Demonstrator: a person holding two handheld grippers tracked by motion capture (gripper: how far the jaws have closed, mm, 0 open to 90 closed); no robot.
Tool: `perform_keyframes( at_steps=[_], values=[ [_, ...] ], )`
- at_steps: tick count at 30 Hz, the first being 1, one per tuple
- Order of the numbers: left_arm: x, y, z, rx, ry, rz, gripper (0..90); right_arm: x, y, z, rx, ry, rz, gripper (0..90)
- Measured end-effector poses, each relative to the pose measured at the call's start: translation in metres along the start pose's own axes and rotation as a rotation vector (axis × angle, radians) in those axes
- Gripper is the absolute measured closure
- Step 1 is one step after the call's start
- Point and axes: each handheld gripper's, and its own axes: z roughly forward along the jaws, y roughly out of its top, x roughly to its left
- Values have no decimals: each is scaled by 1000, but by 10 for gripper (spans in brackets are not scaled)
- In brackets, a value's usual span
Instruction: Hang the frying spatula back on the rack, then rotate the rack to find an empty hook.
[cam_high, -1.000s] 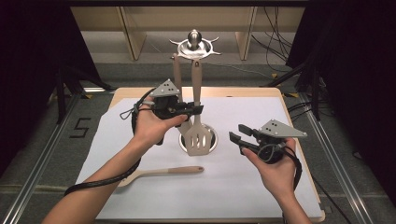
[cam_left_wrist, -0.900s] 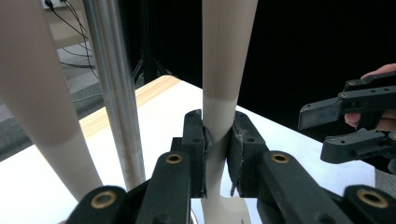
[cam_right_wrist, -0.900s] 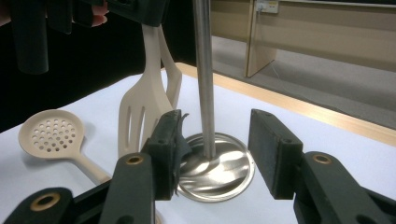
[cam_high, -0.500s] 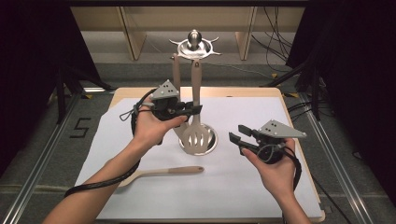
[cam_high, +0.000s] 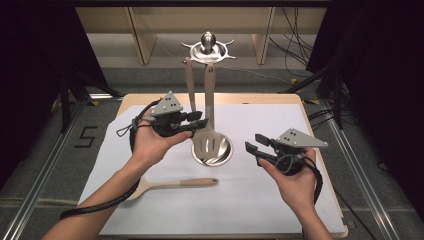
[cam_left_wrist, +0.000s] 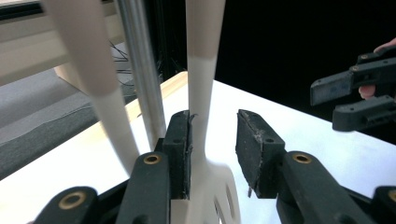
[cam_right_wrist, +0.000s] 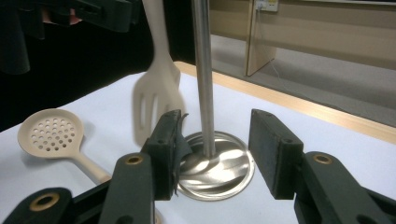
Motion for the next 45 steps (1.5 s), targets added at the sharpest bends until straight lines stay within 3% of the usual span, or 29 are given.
perform_keyframes(
  at_steps=[7,8,11,19,21,25,30,32,35,39,45],
  values=[
    [5,2,-13,-33,20,-23,846,-5,-2,2,-4,12,-12,555],
    [6,4,-16,-42,32,-23,864,-5,-3,2,6,8,14,555],
    [10,7,-20,-79,61,-33,890,-6,-6,3,12,-1,26,555],
    [12,15,-26,-146,64,-47,894,-7,-4,1,13,-7,30,555],
    [12,19,-28,-166,63,-57,895,-7,-3,2,-19,-23,14,555],
    [11,26,-28,-195,66,-59,896,-7,-3,1,1,-2,21,555],
    [12,37,-29,-229,73,-56,896,-6,-5,1,-7,-25,41,555],
    [13,45,-30,-249,84,-57,896,-9,-5,0,17,-14,31,555],
    [13,53,-30,-269,91,-55,896,-8,-7,1,-1,-24,44,555],
    [14,59,-30,-283,93,-50,896,-10,-6,0,19,-17,44,555],
    [14,68,-31,-305,93,-59,896,-9,-4,0,8,-22,21,555]
  ],
)
